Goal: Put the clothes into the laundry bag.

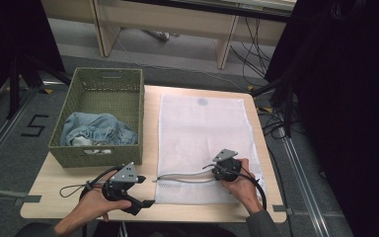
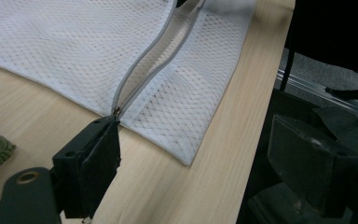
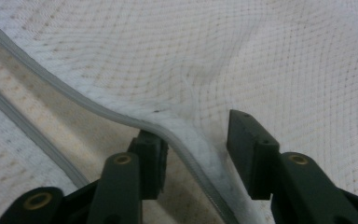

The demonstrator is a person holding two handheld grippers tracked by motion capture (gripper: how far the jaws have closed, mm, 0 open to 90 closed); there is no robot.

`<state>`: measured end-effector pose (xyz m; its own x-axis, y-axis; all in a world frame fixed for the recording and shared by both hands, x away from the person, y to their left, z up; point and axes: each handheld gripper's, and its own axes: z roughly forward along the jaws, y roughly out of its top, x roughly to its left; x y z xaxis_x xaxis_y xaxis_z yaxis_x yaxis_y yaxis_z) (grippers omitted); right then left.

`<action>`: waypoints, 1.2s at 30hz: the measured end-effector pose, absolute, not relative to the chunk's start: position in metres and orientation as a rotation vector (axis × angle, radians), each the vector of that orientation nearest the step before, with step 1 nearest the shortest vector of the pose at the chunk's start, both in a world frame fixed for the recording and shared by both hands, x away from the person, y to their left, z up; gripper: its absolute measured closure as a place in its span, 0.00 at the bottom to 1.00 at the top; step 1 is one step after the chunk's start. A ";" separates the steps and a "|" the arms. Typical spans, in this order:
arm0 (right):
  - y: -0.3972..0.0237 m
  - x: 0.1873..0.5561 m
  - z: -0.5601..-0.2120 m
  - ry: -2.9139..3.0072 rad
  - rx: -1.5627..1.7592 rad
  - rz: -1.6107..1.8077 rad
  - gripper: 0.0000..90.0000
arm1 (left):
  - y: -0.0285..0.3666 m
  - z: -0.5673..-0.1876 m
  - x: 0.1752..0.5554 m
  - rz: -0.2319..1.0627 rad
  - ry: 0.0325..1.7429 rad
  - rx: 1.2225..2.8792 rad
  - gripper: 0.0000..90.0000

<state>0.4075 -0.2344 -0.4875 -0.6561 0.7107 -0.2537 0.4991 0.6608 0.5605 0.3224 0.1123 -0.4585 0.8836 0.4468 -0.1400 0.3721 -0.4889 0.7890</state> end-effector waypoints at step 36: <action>-0.244 0.402 -0.442 2.258 0.868 0.797 0.99 | 0.133 -0.443 0.336 0.157 0.681 2.028 0.20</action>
